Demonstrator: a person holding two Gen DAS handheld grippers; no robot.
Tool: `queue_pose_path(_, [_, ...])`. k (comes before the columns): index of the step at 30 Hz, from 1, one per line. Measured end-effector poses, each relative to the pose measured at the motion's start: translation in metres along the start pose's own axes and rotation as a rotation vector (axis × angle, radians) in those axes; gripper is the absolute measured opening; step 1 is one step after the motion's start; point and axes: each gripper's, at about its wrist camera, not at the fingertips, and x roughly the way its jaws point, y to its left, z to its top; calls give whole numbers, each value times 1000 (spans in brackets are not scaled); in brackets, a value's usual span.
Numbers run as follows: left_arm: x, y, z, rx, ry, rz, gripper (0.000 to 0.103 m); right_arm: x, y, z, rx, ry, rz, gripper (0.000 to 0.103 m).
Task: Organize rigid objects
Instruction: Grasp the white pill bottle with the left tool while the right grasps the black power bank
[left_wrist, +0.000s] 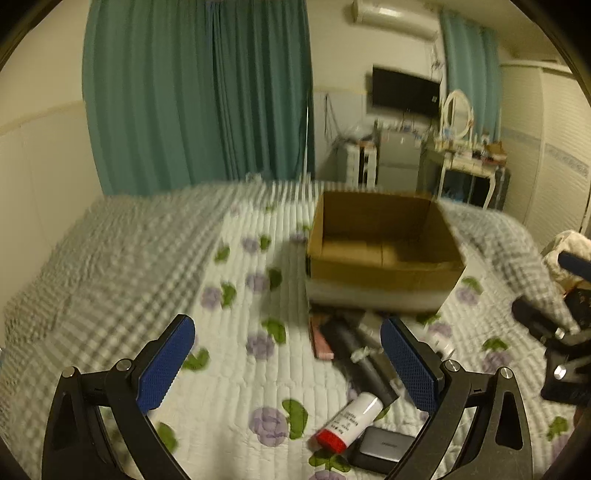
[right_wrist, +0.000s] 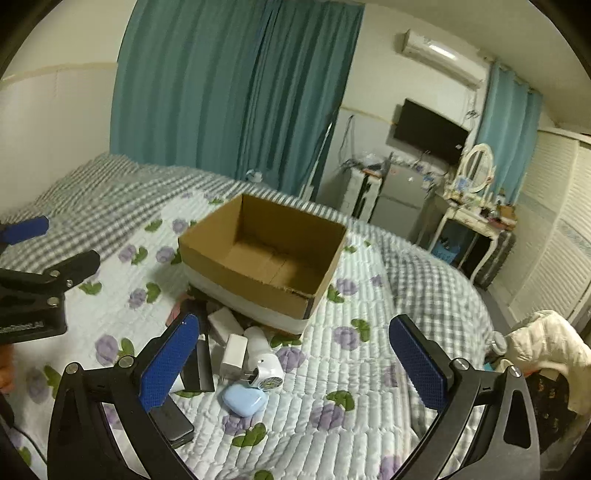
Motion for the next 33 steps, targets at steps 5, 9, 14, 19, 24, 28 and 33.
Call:
queue_pose_path(5, [56, -18, -36, 53, 181, -6, 101, 51, -2, -16, -15, 87, 33, 103])
queue_pose_path(9, [86, -35, -64, 109, 302, -17, 101, 87, -3, -37, 4, 182, 75, 103])
queue_pose_path(14, [106, -54, -88, 182, 410, -59, 97, 108, -7, -49, 41, 255, 105, 103])
queue_pose_path(19, [117, -61, -93, 190, 451, -65, 77, 109, -2, -54, 28, 273, 104, 103])
queue_pose_path(24, [103, -58, -93, 212, 448, -99, 36, 106, 14, -59, -39, 270, 85, 103])
queue_pose_path(28, [68, -37, -81, 185, 389, -122, 36, 96, 26, -62, -77, 259, 91, 103])
queue_pose_path(33, [30, -9, -69, 188, 329, -107, 36, 85, 57, -66, -104, 317, 259, 103])
